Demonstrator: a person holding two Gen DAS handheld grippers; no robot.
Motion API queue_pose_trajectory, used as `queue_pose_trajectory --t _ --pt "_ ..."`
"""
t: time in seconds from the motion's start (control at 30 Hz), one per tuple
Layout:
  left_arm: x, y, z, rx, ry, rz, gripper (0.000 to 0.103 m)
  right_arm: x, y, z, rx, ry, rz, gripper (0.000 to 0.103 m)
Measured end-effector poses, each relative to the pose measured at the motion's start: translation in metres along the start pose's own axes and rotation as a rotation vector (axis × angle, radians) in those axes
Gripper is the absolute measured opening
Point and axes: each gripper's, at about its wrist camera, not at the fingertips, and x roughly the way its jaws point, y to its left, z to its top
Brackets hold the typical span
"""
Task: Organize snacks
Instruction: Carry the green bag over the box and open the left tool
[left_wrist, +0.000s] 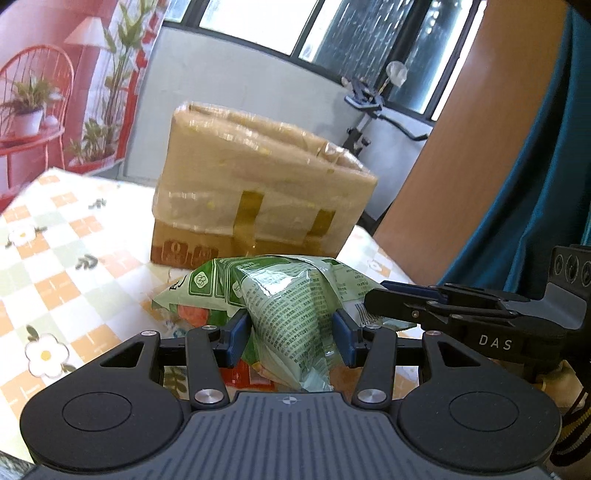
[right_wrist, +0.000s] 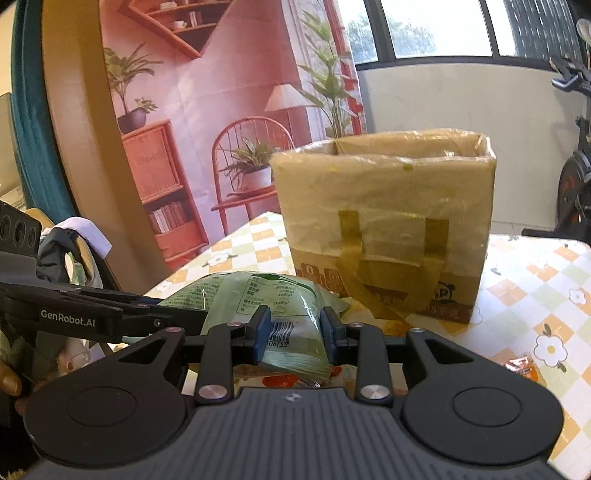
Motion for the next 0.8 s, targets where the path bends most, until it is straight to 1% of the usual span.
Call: queue_pose_trajectory --t 0.2,0.37,0.63,0.8 --pt "-0.017 -0.012 0.015 0.048 -0.065 -0.01 0.052 -0.018 0.009 0.013 -0.027 -0.06 0.004 0.032" --pt "-0.023 -0.02 0.038 0.091 -0.129 -0.018 0.052 -0.031 0.014 0.029 -0.057 -0.12 -0.005 0.032" --pt "-0.017 -0.032 0.088 0.167 -0.185 -0.042 0.052 -0.039 0.011 0.068 -0.107 -0.208 -0.028 0.032" --pt "-0.002 -0.036 0.114 0.191 -0.204 -0.055 0.052 -0.037 0.005 0.096 -0.147 -0.26 -0.044 0.032"
